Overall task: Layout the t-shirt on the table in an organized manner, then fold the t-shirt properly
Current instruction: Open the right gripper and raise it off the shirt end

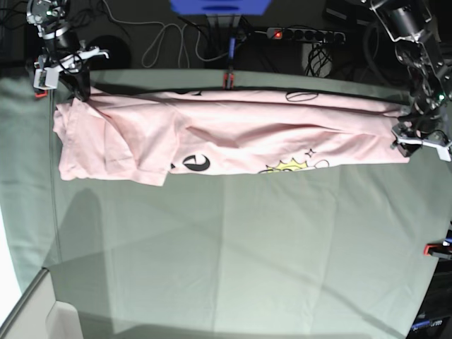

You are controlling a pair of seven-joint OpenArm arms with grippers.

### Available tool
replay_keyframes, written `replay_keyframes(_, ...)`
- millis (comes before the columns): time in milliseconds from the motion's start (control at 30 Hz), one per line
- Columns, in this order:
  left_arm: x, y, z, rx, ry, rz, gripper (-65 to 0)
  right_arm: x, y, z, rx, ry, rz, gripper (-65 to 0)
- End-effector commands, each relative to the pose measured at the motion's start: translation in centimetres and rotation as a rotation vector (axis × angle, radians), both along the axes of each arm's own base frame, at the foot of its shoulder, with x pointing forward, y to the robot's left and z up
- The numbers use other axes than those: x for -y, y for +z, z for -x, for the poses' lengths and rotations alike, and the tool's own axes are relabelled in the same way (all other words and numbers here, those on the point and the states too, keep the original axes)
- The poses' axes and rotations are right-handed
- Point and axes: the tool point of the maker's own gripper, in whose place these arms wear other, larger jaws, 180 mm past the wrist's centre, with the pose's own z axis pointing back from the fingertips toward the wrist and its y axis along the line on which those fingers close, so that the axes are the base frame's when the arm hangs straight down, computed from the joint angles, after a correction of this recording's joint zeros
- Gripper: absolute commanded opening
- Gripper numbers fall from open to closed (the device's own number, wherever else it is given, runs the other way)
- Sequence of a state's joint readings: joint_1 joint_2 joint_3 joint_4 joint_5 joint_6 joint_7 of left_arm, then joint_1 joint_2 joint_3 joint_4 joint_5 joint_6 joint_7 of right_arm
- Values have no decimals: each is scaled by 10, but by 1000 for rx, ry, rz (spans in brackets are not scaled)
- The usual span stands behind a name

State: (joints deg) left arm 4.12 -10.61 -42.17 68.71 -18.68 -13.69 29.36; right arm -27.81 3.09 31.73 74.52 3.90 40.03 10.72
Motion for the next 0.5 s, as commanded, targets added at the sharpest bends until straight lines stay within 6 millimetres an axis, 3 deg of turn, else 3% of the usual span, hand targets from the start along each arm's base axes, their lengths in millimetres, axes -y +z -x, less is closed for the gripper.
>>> replay_keyframes(0,-10,14,-8,43,3,-31,-324,8,10,-3,40,-11,9,-650)
replay_keyframes(333,-10,14,-8,44,4,-31,-323,11,8,2,23,-16,19,-641)
replay_keyframes(467,-10,14,-8,42,4,-30,-321,17,8,7,9,-8,34,-514)
